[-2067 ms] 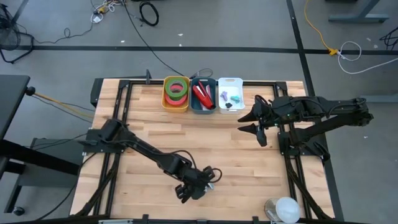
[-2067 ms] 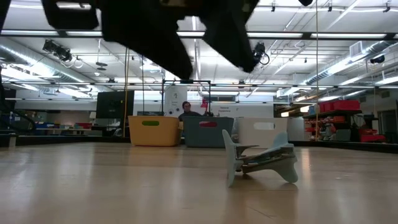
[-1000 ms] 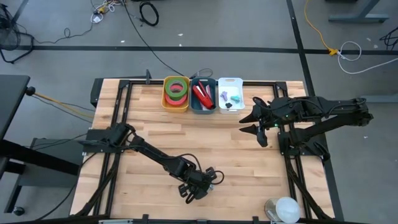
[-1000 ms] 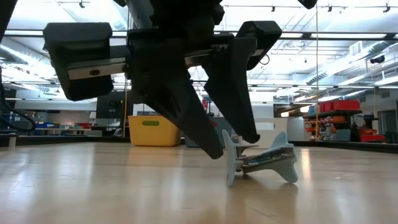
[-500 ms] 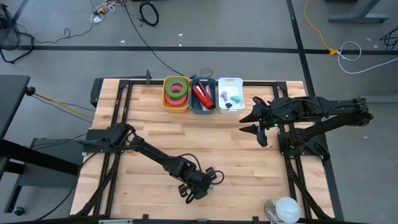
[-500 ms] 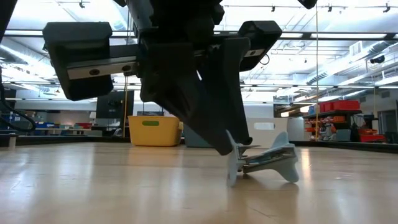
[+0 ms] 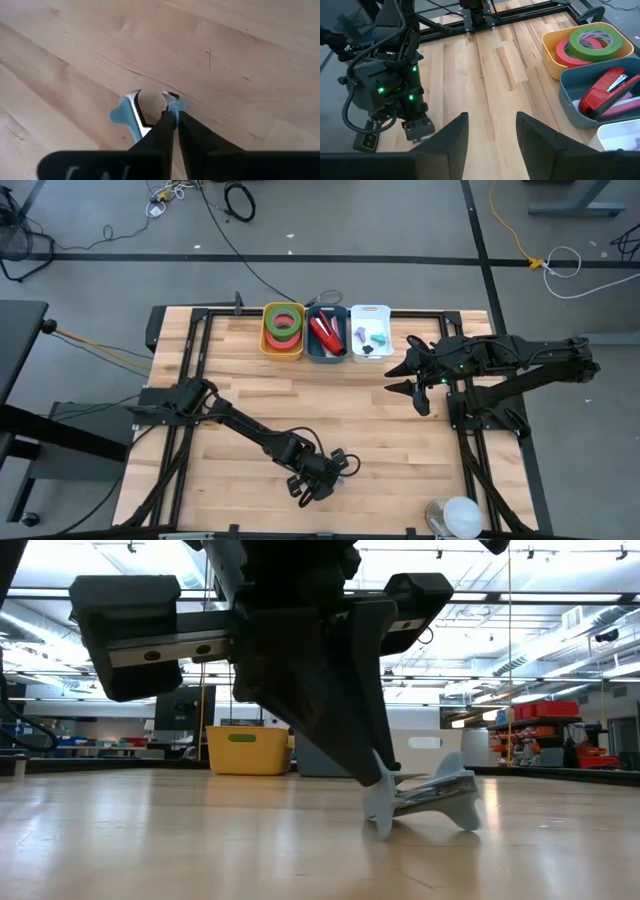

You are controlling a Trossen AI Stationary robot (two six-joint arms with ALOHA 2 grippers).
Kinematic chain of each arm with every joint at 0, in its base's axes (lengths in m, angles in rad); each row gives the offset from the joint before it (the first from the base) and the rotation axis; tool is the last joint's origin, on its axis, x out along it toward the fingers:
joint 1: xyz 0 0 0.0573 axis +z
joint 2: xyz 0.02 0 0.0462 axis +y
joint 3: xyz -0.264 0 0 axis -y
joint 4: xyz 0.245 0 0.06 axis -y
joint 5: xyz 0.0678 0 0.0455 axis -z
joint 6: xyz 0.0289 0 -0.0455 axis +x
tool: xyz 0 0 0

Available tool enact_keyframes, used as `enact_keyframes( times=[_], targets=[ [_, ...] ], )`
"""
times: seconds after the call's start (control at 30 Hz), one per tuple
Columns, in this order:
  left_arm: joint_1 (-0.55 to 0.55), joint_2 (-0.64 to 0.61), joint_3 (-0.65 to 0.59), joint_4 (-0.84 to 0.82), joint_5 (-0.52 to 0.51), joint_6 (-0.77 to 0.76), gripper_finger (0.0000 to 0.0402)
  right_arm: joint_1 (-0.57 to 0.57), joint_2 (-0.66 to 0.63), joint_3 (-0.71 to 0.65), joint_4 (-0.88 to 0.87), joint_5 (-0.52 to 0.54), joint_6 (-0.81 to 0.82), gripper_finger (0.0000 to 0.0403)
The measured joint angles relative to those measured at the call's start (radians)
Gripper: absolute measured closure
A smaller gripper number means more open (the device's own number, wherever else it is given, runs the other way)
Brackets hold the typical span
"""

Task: Pick and place Stapler, Stapler remover, tape
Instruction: Put the light blue staple remover into the white bin

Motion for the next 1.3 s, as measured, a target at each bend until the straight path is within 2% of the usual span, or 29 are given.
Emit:
enact_keyframes(
  times=[0.27, 0.67, 0.9, 1.3],
  targets=[
    [0.0, -0.001, 0.0, 0.006, 0.0, 0.0, 0.039, 0.0, 0.0, 0.0, 0.0, 0.0, 0.0, 0.0239],
    [0.0, -0.018, 0.0, 0.054, -0.002, -0.026, 0.0393, 0.0, 0.0, 0.0, 0.021, 0.0, -0.005, 0.0239],
    [0.041, -0.088, 0.001, 0.05, -0.023, -0.093, 0.0394, 0.0, 0.0, 0.0, 0.035, 0.0, -0.038, 0.0239],
    [0.149, -0.289, 0.001, 0.083, -0.084, -0.199, 0.0394, 0.0, 0.0, 0.0, 0.086, 0.0, -0.131, 0.0239]
  ],
)
